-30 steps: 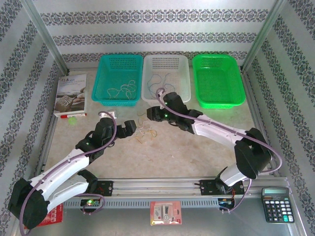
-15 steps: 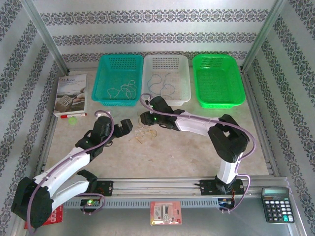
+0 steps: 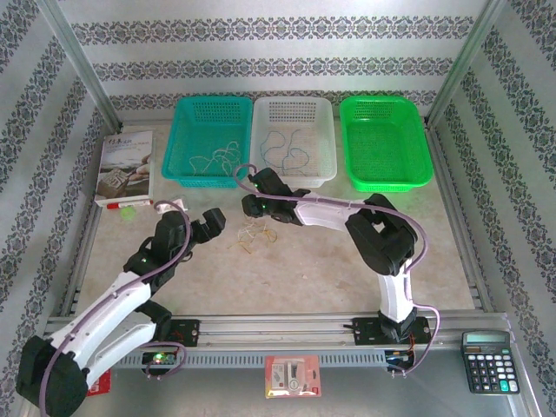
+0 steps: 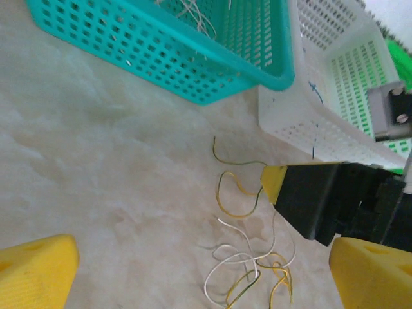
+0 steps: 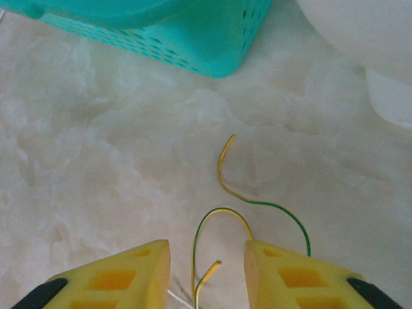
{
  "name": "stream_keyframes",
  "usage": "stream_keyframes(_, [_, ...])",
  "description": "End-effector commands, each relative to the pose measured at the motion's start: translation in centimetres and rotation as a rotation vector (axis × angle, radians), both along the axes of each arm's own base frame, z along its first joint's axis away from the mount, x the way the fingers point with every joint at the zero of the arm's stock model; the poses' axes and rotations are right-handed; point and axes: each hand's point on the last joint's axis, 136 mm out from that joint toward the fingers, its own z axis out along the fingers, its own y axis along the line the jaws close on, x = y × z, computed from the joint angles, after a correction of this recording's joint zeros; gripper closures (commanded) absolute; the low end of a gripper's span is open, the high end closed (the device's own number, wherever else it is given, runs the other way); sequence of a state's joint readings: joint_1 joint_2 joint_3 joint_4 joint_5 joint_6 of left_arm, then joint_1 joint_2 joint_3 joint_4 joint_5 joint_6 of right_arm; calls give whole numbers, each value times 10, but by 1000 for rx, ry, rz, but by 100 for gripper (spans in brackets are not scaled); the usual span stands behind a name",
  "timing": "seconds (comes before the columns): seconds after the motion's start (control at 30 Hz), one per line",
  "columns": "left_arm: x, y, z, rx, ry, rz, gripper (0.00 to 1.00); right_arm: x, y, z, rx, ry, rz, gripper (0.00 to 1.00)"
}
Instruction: Untangle the cables
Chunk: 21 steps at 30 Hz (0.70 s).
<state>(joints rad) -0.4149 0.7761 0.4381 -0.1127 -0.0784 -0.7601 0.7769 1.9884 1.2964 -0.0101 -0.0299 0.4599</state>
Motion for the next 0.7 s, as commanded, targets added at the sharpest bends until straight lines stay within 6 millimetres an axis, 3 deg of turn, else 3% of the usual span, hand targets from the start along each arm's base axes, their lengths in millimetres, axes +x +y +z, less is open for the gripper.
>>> stream_keyframes(0.0, [-9,28,-9,30,26,129,0,5,7,-3,-30,-18,10,68])
stream_keyframes(0.2, [-15,40,3,16,-24,180,0,1,9,-8,-32,0,35,88])
stream_keyframes(0.3, [-14,40,6,16,-36,176,0,-3,10,-1,-18,3,50,100])
stream_keyframes(0.67, [-12,29,10,29,-59,102,0,-17,-6,95,110,-129,47,100])
